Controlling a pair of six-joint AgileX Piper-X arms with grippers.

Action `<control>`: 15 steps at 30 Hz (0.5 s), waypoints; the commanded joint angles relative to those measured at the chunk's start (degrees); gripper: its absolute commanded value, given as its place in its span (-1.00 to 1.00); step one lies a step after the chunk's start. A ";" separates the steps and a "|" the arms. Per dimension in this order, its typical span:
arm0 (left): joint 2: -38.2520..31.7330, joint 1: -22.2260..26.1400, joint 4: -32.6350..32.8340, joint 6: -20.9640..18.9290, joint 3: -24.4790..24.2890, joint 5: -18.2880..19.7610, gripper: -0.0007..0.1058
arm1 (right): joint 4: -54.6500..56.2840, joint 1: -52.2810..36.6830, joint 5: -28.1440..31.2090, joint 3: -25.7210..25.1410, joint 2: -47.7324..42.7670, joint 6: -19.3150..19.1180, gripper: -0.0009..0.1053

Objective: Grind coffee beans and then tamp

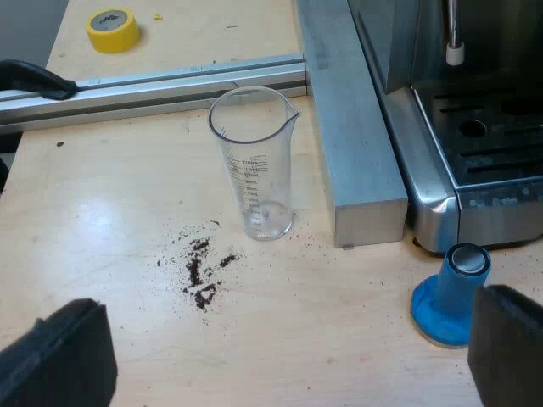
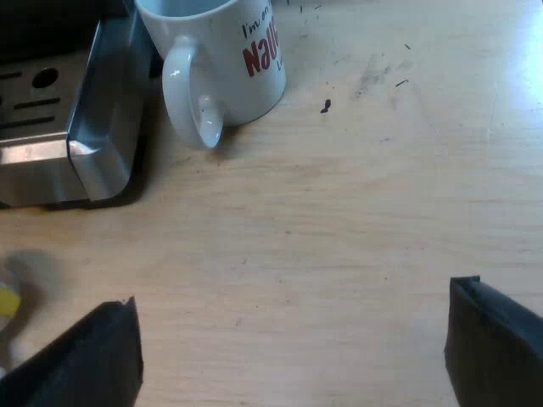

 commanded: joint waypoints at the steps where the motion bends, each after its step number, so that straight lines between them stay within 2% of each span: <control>1: -7.96 -0.20 -1.99 -0.35 0.29 -0.54 0.61 | -0.36 0.13 0.49 -0.21 -2.39 -0.04 0.41; 15: -7.96 -0.20 -4.01 -0.48 1.17 0.96 0.61 | -0.36 0.13 0.49 -0.21 -2.39 -0.04 0.41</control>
